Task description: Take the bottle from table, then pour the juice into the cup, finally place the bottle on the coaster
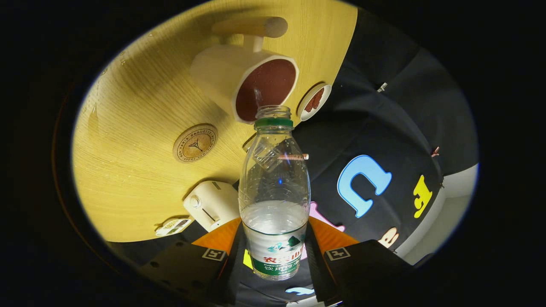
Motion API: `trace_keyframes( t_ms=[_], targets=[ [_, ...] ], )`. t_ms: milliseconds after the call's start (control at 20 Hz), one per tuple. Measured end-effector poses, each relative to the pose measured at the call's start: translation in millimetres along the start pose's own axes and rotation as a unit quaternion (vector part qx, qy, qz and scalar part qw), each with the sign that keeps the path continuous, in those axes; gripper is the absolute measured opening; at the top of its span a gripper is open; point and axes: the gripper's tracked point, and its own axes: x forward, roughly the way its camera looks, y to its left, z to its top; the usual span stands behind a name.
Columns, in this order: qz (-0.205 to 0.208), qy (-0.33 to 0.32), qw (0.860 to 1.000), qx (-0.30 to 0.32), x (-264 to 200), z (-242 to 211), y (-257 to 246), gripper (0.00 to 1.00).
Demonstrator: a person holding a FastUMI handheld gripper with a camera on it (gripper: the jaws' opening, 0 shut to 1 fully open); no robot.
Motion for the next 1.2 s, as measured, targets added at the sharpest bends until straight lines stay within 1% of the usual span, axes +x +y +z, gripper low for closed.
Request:
trace_keyframes(
  t_ms=[100,200,400,500,650,750,850,900,1050,1200],
  targets=[
    [0.003,0.003,1.000,0.028,-2.2,-0.7,8.6,0.69],
    [0.010,0.009,0.997,0.072,-3.1,-0.5,19.5,0.69],
    [0.014,0.019,0.987,0.162,-10.0,0.9,34.2,0.69],
    [0.021,0.017,0.975,0.222,-11.2,4.0,40.2,0.69],
    [0.036,0.002,0.945,0.326,-13.7,15.3,47.5,0.70],
    [0.043,-0.014,0.919,0.393,-10.8,21.7,49.0,0.70],
    [0.055,-0.030,0.883,0.466,-12.4,30.3,50.3,0.70],
    [0.064,-0.035,0.860,0.505,-13.8,36.1,52.4,0.70],
    [0.084,-0.053,0.783,0.614,-18.4,48.1,55.1,0.70],
    [0.077,-0.072,0.724,0.682,-18.0,46.2,42.7,0.70]
  ],
)
